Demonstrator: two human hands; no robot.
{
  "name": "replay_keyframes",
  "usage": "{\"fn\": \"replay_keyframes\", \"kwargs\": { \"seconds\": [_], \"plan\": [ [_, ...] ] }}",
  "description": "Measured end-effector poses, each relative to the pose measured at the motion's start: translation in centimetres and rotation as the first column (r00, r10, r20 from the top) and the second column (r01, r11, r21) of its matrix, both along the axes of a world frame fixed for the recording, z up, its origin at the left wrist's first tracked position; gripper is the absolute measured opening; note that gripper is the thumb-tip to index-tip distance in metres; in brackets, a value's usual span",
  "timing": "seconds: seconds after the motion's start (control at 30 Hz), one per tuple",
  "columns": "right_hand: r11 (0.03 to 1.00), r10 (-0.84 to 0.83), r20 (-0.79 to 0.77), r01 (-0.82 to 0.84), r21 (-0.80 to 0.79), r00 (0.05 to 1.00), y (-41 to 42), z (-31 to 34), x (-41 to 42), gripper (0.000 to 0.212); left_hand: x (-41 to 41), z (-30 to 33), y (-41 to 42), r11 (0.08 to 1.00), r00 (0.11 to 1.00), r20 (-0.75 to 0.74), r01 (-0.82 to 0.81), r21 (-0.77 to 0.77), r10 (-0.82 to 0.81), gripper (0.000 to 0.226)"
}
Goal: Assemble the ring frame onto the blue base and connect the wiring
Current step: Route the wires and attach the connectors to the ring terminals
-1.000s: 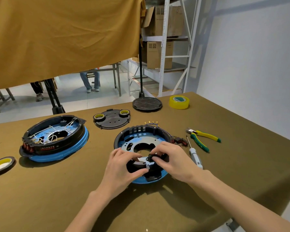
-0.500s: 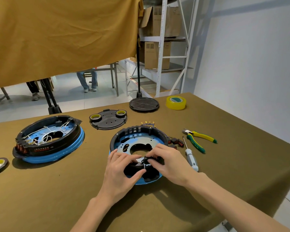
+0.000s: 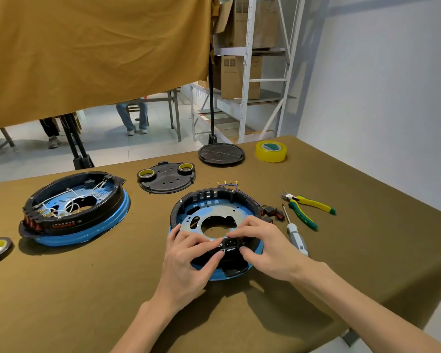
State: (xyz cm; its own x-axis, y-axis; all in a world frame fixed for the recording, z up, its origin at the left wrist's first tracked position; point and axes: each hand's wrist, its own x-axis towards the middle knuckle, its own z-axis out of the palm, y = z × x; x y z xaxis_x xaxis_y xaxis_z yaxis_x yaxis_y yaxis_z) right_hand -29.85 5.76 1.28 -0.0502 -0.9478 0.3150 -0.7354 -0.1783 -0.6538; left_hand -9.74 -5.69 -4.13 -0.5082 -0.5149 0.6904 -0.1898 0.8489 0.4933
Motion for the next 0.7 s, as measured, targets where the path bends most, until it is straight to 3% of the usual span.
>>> {"fn": "replay_keyframes", "kwargs": {
  "seconds": [0.7],
  "plan": [
    [0.993,0.016,-0.089,-0.026,-0.119,0.996,0.01,-0.42,-0.24,0.034,-0.12,0.03,0.52,1.0,1.0,-0.024,0.01,-0.018,-0.01,0.022]
  ]
}}
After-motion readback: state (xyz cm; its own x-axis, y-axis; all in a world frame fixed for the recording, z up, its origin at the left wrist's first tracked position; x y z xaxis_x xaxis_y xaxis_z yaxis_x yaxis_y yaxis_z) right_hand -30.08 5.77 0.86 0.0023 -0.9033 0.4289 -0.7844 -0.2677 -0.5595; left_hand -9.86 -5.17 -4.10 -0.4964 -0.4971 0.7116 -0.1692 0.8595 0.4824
